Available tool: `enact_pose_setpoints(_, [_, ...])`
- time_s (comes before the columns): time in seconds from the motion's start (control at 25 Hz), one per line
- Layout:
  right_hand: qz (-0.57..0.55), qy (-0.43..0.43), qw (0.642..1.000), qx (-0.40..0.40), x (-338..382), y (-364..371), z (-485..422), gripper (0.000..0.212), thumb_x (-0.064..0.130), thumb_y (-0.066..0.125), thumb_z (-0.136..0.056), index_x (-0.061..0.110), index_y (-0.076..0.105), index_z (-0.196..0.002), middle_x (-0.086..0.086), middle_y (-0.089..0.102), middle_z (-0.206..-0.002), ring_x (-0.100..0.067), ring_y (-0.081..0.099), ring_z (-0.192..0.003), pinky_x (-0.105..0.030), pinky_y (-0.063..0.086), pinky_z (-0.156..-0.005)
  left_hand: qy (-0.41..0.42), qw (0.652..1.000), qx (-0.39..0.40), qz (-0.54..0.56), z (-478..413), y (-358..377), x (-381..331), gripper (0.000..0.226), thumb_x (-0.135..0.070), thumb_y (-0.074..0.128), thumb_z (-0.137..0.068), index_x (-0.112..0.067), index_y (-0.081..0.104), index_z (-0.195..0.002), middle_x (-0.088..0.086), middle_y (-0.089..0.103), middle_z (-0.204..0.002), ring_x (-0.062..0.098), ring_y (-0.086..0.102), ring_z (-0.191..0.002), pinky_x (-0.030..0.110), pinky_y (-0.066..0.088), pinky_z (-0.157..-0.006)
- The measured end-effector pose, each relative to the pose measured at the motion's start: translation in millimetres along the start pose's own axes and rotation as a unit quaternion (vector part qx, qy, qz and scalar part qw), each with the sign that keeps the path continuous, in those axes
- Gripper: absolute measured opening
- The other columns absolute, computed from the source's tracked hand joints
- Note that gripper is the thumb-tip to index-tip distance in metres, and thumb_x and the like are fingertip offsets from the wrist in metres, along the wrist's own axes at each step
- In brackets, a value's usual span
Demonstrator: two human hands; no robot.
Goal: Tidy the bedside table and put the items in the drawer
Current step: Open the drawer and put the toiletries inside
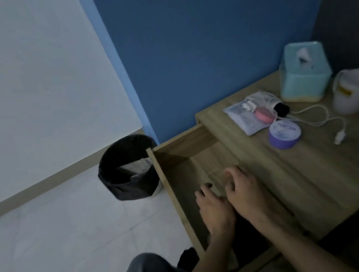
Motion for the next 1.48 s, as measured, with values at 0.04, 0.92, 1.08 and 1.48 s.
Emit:
enact_pose_setpoints(0.04, [-0.017,-0.01,0.998,-0.059,11.8,-29.6,-8.0,0.027,0.003,0.056,-0.079,0.008,0.061,-0.106,-0.011,0.066,-0.107,-0.026,0.062,-0.097,-0.032,0.047,-0.079,0.043,0.998,-0.026,0.027,-6.2,-11.9,-26.9,0.035,-0.014,0.052,-0.088,-0.014,0.044,-0.122,0.012,0.047,-0.125,0.028,0.051,-0.112,0.032,0.044,-0.09])
enact_pose_setpoints(0.92, [0.0,0.089,0.983,-0.163,-133.6,-93.8,-85.9,0.058,0.025,0.081,-0.064,0.008,0.053,-0.113,-0.017,0.049,-0.119,-0.035,0.053,-0.105,-0.034,0.046,-0.077,0.331,0.878,0.083,-0.337,-65.0,101.8,-198.1,0.047,-0.04,0.047,-0.089,-0.012,0.048,-0.127,0.012,0.041,-0.134,0.033,0.034,-0.125,0.047,0.033,-0.099])
enact_pose_setpoints(1.08, [0.04,0.063,0.976,-0.206,-132.6,-89.1,-68.2,0.067,0.021,0.085,-0.054,0.004,0.055,-0.112,-0.022,0.054,-0.109,-0.041,0.053,-0.099,-0.04,0.047,-0.075,0.328,0.883,0.134,-0.308,-62.4,102.9,-183.5,0.062,-0.044,0.054,-0.087,-0.015,0.033,-0.137,0.008,0.026,-0.151,0.033,0.015,-0.142,0.048,0.024,-0.112])
enact_pose_setpoints(1.48, [0.045,0.013,0.979,-0.201,-112.1,-78.9,-49.7,0.063,0.026,0.082,-0.057,0.008,0.054,-0.11,-0.018,0.054,-0.11,-0.035,0.053,-0.097,-0.036,0.047,-0.071,0.246,0.925,0.198,-0.21,-39.6,83.0,-133.0,0.071,-0.052,0.056,-0.082,-0.034,0.02,-0.14,0.001,-0.013,-0.158,0.038,-0.006,-0.144,0.055,0.02,-0.114])
Point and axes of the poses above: each hand's wrist, its own z-axis away from the middle knuckle, its own y-axis out of the palm, x = y × z, the point moved 10 cm from there along -z, towards the middle knuckle
